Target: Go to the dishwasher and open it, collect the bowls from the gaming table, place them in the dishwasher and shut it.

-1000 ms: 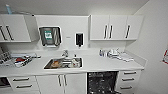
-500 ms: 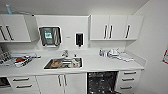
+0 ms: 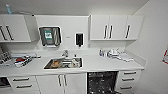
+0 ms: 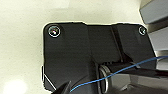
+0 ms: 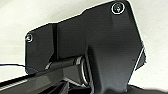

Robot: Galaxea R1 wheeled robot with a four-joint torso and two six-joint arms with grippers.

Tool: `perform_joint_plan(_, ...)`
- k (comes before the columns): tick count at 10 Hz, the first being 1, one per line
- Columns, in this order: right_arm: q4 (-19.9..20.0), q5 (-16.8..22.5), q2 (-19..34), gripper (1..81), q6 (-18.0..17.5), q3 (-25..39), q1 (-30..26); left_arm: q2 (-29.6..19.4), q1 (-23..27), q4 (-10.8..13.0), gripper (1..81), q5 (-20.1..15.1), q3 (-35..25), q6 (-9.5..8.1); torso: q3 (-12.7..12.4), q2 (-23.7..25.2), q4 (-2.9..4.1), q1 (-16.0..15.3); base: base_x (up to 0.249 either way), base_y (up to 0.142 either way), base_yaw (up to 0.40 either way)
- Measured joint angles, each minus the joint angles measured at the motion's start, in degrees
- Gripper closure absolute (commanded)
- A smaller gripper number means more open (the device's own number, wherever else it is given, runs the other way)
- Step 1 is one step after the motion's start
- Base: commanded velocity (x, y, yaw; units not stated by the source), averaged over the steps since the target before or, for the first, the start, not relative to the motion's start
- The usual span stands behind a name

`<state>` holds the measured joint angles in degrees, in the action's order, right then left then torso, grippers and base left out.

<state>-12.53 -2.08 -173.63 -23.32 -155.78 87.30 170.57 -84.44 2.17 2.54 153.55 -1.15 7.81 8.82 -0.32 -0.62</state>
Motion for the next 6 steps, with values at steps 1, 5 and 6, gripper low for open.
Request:
perform_joint_plan(1, 0.0, 0.0, 0.0, 1.0, 0.0, 0.0, 0.0, 0.0, 0.3, 0.0, 1.0, 0.1, 0.4, 0.1, 0.0, 0.0, 0.0, 0.0, 0.0, 0.0, 0.0)
perform_joint_plan(5, 0.0, 0.0, -0.3, 1.0, 0.0, -0.4, 0.0, 0.5, 0.4, 0.0, 1.0, 0.2, 0.3, 0.1, 0.0, 0.0, 0.0, 0.0, 0.0, 0.0, 0.0)
perform_joint_plan(6, 0.0, 0.0, -0.5, 1.0, 0.0, -0.4, 0.0, 0.4, 0.4, 0.0, 1.0, 0.2, 0.3, 0.1, 0.0, 0.0, 0.0, 0.0, 0.0, 0.0, 0.0)
